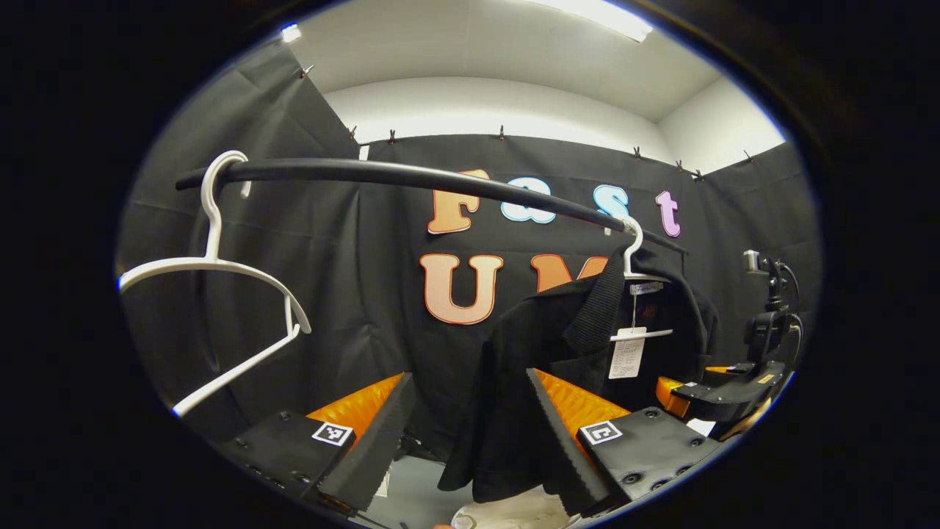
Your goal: Grasp the clothes on the hanger with both hands and then place them into the laundry hamper below.
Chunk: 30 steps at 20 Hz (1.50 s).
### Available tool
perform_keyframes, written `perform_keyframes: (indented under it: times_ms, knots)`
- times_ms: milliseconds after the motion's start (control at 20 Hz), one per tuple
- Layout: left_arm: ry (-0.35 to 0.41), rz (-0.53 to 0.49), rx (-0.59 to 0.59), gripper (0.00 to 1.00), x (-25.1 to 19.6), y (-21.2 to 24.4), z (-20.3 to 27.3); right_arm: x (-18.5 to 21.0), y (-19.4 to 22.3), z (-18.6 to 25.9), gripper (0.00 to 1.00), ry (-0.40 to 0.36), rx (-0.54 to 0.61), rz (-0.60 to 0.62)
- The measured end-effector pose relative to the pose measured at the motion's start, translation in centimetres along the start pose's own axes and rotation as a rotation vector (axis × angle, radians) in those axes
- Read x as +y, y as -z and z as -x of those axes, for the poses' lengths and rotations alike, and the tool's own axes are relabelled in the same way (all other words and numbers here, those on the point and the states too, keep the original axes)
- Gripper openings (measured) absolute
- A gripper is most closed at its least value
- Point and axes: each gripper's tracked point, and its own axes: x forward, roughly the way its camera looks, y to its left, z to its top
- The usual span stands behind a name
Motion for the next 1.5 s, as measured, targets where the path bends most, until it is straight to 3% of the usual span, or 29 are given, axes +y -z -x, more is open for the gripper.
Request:
perform_keyframes:
  times_ms: [250,350,450,500,550,600,650,700,800,850,1000,1050,1200,1450,1500]
  knots:
    - [-0.023,-0.002,0.006,0.93,0.8,0.4,0.0,-0.2,0.6,-2.8,0.93,0.009,0.013,-0.009]
    - [-0.034,0.001,0.012,1.00,0.9,0.7,-0.1,-0.1,0.7,-3.7,0.93,-0.002,0.021,-0.008]
    - [-0.047,0.004,0.014,0.95,1.1,0.8,-0.4,0.2,0.9,-4.3,0.84,-0.032,0.026,-0.002]
    - [-0.054,0.005,0.016,0.93,1.1,0.9,-0.5,0.3,0.9,-4.7,0.66,-0.046,0.026,0.004]
    - [-0.060,0.005,0.018,0.93,1.0,1.0,-0.6,0.2,0.8,-4.9,0.69,-0.056,0.024,0.010]
    - [-0.063,0.006,0.021,0.93,0.7,1.2,-0.8,-0.1,0.7,-4.9,0.49,-0.062,0.020,0.014]
    - [-0.064,0.009,0.023,0.93,0.3,1.4,-1.0,-0.2,0.7,-5.0,0.58,-0.071,0.018,0.017]
    - [-0.060,0.015,0.024,0.93,-0.3,1.5,-1.3,-0.4,0.6,-5.1,0.37,-0.080,0.018,0.018]
    - [-0.030,0.040,0.033,0.96,-2.1,2.0,-1.9,-0.6,0.3,-5.1,0.11,-0.108,0.024,0.009]
    - [-0.019,0.054,0.041,0.94,-3.0,2.4,-2.3,-0.4,0.3,-4.9,0.07,-0.127,0.031,0.005]
    - [0.006,0.075,0.048,0.93,-5.3,3.2,-3.9,-0.6,0.0,-4.4,0.09,-0.177,0.053,0.010]
    - [0.019,0.079,0.039,1.00,-6.1,3.5,-4.5,-1.0,-0.1,-4.2,0.10,-0.191,0.057,0.014]
    - [0.067,0.090,0.043,0.96,-8.6,5.2,-6.1,-1.2,-0.7,-3.5,0.12,-0.234,0.055,0.019]
    - [0.062,0.082,0.083,0.94,-10.4,8.2,-7.8,-2.0,-1.8,-2.4,0.14,-0.284,0.039,0.018]
    - [0.057,0.076,0.088,0.97,-10.6,8.8,-8.2,-2.4,-2.1,-2.1,0.14,-0.292,0.035,0.014]
